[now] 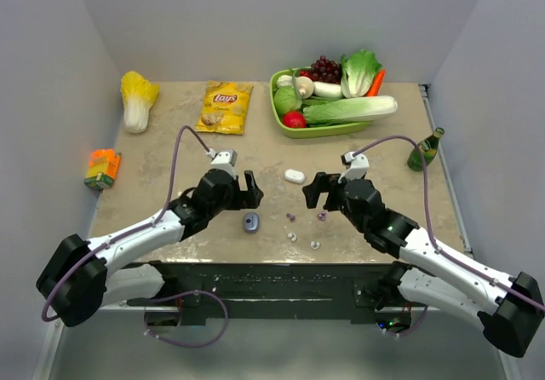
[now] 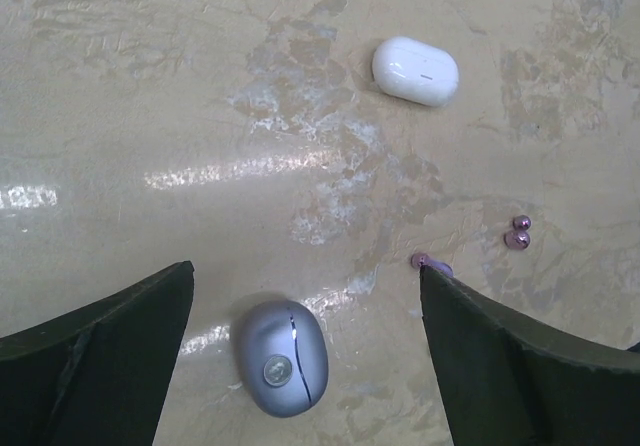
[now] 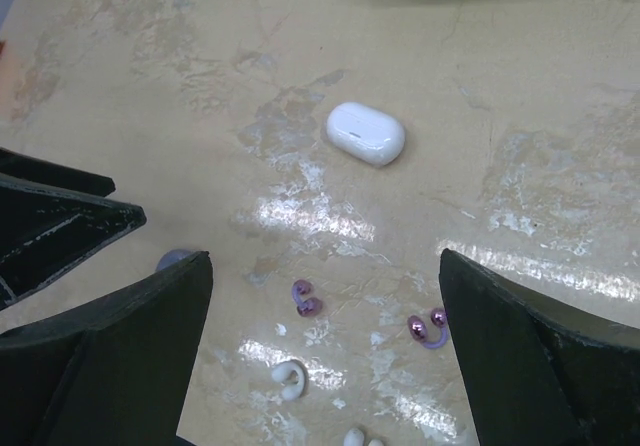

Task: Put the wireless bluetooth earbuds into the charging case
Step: Pick up the charging case at the center of the board.

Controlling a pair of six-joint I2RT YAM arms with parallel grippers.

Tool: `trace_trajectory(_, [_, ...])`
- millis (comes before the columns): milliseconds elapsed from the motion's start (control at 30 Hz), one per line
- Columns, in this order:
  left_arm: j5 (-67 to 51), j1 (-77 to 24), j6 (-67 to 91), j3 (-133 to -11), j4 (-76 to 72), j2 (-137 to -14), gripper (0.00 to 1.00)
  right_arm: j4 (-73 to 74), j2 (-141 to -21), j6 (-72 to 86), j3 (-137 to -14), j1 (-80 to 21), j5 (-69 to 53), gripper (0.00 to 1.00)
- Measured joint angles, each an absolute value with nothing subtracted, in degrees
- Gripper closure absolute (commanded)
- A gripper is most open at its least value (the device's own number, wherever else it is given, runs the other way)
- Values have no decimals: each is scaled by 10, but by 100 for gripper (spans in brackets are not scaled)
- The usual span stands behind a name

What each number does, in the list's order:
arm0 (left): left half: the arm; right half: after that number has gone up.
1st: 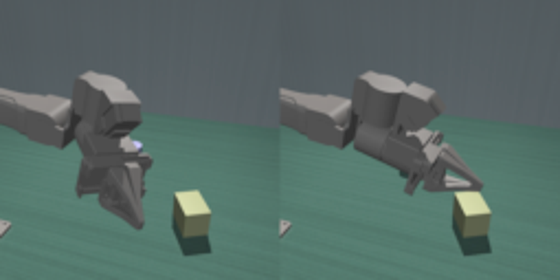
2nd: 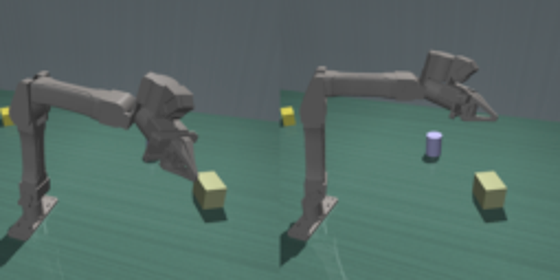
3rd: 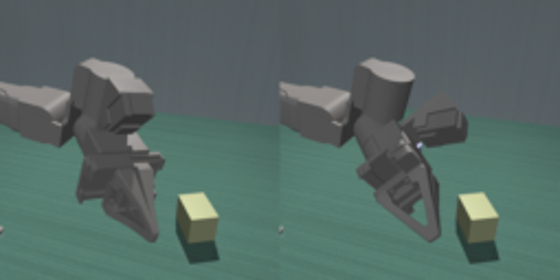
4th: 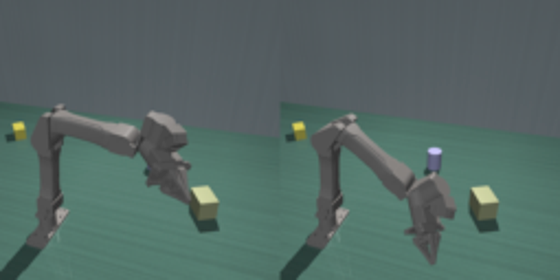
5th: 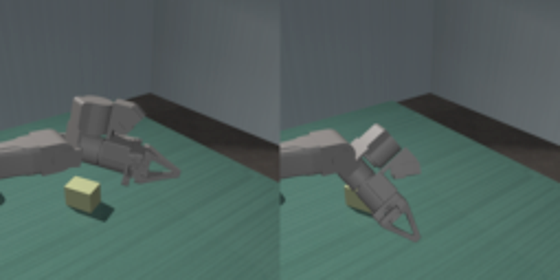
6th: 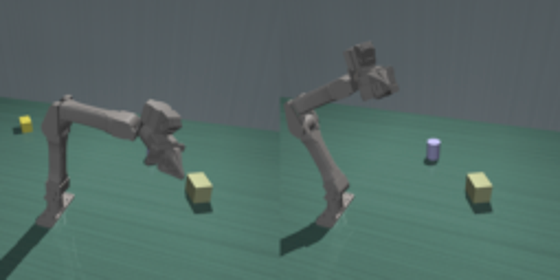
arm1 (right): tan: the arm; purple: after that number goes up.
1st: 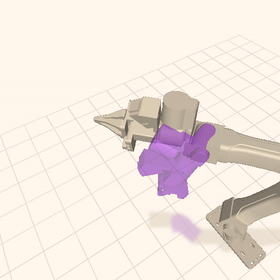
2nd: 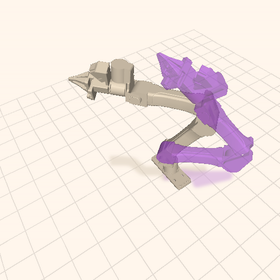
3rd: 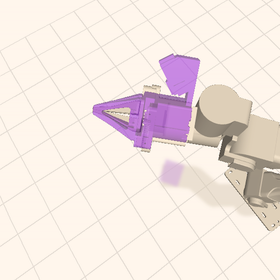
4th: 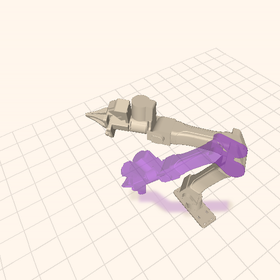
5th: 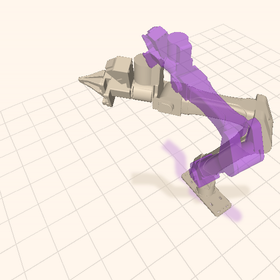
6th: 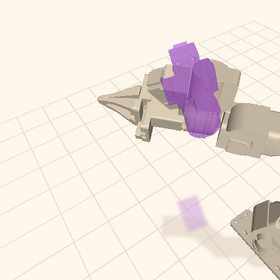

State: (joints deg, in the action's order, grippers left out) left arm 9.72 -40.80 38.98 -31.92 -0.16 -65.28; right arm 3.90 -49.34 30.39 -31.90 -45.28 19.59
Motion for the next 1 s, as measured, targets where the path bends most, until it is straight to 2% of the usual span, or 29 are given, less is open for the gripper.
trace_trajectory(167, [105,-410,368,-371,8,-697,0,57,-460,312,-319,-453,216,2])
trace_trajectory(333, [138,-417,350,-464,44,-787,6,68,-433,315,-323,-453,246,2])
trace_trajectory(500, [182,-445,326,-561,85,-902,0,88,-425,310,-335,-453,248,2])
trace_trajectory(667, [199,-472,313,-649,136,-995,0,101,-411,305,-346,-453,230,2])
trace_trajectory(1000, [203,-497,288,-723,146,-1069,0,118,-382,303,-356,-453,200,2])
